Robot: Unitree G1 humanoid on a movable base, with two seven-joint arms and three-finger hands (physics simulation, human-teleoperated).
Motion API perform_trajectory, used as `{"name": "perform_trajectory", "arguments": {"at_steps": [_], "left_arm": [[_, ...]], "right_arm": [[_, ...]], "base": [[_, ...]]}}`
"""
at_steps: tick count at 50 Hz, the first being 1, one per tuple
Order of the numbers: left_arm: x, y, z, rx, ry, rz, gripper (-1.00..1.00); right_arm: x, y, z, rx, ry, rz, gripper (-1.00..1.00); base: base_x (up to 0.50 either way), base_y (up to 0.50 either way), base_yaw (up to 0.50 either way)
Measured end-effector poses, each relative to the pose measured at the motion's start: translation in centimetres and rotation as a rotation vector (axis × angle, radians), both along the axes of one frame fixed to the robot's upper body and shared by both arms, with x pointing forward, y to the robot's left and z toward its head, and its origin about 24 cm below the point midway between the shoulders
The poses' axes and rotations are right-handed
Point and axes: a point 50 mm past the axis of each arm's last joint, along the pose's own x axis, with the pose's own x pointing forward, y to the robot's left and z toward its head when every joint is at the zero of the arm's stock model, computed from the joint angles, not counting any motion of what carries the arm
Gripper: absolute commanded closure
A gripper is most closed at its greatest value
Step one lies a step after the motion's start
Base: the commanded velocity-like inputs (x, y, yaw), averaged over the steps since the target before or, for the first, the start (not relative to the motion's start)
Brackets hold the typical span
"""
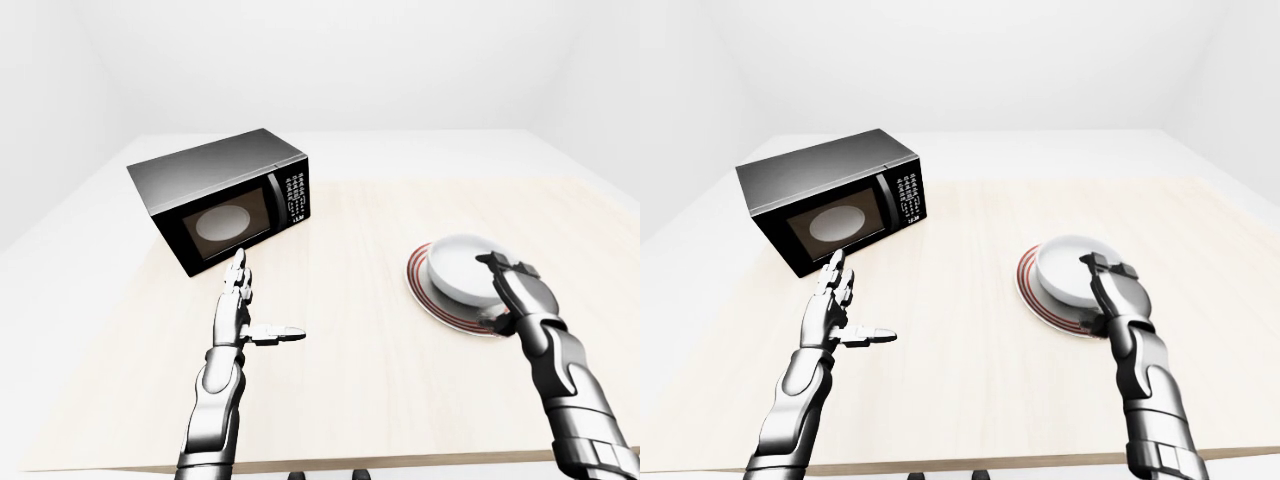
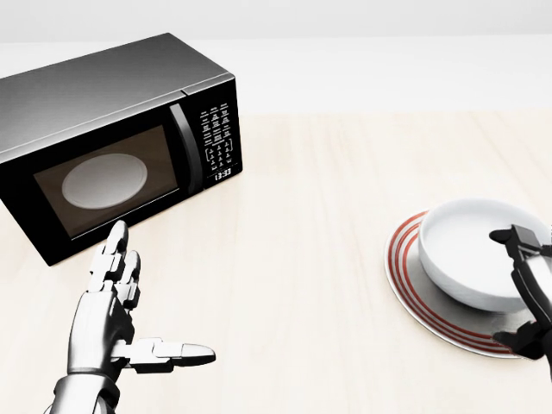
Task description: Pick up the white bowl and put it on the plate.
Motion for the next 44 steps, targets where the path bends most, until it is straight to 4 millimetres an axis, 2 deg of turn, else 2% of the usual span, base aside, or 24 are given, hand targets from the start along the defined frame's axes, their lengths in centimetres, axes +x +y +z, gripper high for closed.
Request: {"name": "perform_trajectory", "arguments": {"at_steps": [8,14,21,27,35,40,44], "left_arm": [[0.0,0.0,0.0,0.000,0.000,0.000,-1.00],[0.0,0.0,0.0,0.000,0.000,0.000,-1.00],[0.0,0.0,0.0,0.000,0.000,0.000,-1.00],[0.0,0.0,0.0,0.000,0.000,0.000,-1.00],[0.0,0.0,0.0,0.000,0.000,0.000,-1.00],[0.0,0.0,0.0,0.000,0.000,0.000,-1.00],[0.0,0.0,0.0,0.000,0.000,0.000,-1.00]], "right_arm": [[0.0,0.1,0.6,-0.005,-0.016,0.006,-1.00],[0.0,0.6,3.2,0.001,-0.071,0.041,-1.00],[-0.3,1.1,9.9,0.001,-0.197,0.075,-1.00],[-1.8,2.0,16.7,-0.022,-0.331,0.121,-1.00],[-5.7,5.1,24.4,-0.187,-0.524,0.292,-1.00],[-8.9,7.1,27.8,-0.316,-0.673,0.380,-1.00],[-11.4,8.7,29.5,-0.420,-0.776,0.452,-1.00]], "base": [[0.00,0.00,0.00],[0.00,0.00,0.00],[0.00,0.00,0.00],[0.00,0.00,0.00],[0.00,0.00,0.00],[0.00,0.00,0.00],[0.00,0.00,0.00]]}}
